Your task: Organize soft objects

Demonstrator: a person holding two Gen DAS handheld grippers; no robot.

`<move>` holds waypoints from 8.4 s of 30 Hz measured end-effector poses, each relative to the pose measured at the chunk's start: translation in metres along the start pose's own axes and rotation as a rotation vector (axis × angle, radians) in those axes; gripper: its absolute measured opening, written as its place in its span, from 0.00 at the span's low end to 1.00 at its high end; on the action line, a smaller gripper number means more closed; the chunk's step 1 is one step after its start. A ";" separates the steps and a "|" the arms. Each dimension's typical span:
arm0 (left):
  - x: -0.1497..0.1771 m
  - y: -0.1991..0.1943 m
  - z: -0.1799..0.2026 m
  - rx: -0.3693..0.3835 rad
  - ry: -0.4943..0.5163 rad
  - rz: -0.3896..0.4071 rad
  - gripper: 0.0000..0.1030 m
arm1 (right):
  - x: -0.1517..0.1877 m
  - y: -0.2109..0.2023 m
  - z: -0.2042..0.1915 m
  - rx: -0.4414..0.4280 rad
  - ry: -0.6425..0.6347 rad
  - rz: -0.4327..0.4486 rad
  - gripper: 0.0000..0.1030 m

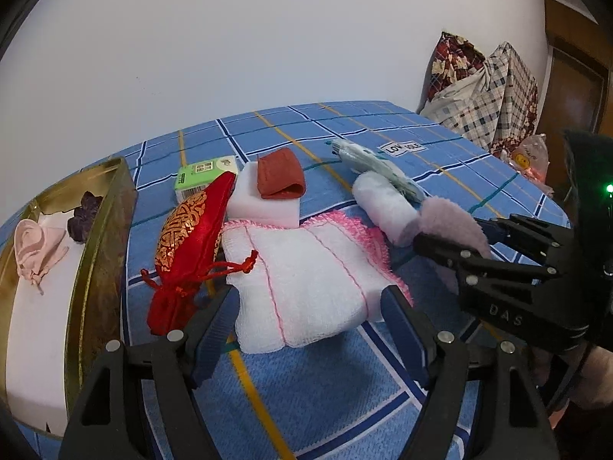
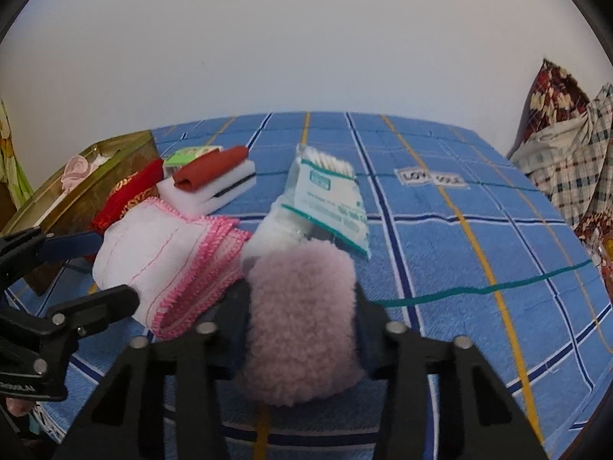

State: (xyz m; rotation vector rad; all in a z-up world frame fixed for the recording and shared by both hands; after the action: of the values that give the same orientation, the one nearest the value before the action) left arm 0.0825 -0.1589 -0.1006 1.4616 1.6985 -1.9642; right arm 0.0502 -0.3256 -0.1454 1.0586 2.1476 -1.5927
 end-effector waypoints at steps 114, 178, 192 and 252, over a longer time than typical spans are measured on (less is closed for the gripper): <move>0.004 -0.056 -0.009 -0.312 -0.093 0.397 0.23 | -0.003 -0.051 -0.005 -0.027 -0.003 0.397 0.34; 0.062 -0.115 -0.068 -0.534 -0.212 0.440 0.23 | -0.004 -0.038 -0.098 -0.186 -0.071 0.387 0.34; 0.068 -0.121 -0.084 -0.560 -0.240 0.438 0.23 | 0.000 -0.035 -0.117 -0.205 -0.100 0.391 0.34; 0.082 -0.111 -0.107 -0.627 -0.332 0.444 0.23 | 0.016 -0.037 -0.190 -0.308 -0.215 0.358 0.34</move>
State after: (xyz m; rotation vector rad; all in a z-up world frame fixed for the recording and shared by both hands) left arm 0.0258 0.0041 -0.0732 1.0815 1.4813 -1.2054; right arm 0.0525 -0.1511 -0.0594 1.0443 1.8572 -1.1169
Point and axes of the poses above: each gripper's, at about its wrist camera, not at the fingertips, and y roughly the way its jaws point, z to its right, x to its underside, the point moved 4 cm from there along y, roughly the way its jaws point, and after that the axes turned 12 degrees about y, right-handed, at the moved point
